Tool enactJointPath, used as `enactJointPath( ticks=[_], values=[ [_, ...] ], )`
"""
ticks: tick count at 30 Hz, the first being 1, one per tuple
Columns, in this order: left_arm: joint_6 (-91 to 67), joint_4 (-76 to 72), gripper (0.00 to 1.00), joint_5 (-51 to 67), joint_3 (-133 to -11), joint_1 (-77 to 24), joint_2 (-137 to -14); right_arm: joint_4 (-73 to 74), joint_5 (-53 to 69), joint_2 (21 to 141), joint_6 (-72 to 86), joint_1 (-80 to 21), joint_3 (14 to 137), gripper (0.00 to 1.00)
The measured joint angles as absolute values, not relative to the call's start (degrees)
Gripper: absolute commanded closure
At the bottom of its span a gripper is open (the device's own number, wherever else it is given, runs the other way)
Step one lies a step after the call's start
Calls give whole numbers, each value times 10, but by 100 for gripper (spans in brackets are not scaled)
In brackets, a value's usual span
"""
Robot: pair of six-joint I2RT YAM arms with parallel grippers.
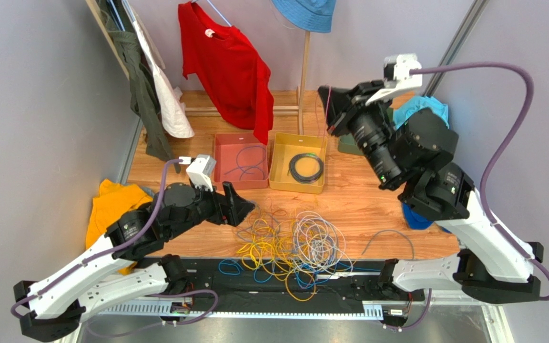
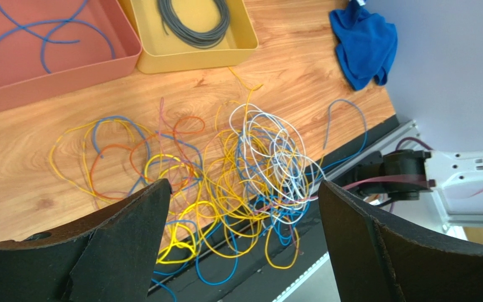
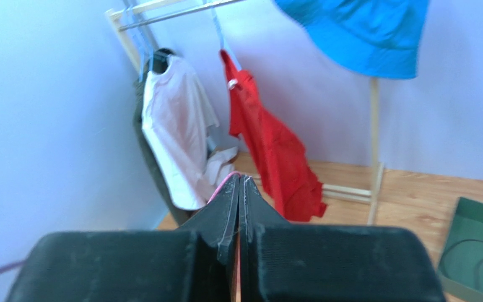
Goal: Untangle the cables
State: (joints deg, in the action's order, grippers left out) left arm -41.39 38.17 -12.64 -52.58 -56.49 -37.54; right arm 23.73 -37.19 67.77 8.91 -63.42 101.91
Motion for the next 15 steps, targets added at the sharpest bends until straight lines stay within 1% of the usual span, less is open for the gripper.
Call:
enactJointPath(
  ticks=[5,12,15],
  values=[
    [-444,350,4,-124,-464,-565,-319,302,-373,740,79,-552,1133,100],
    [-478,326,9,-111,-388,-565,-284,385,-346,799,97,-431,1196,100],
    [-490,314,10,-102,-357,-565,-284,420,-314,840,123,-364,1252,100]
  ],
)
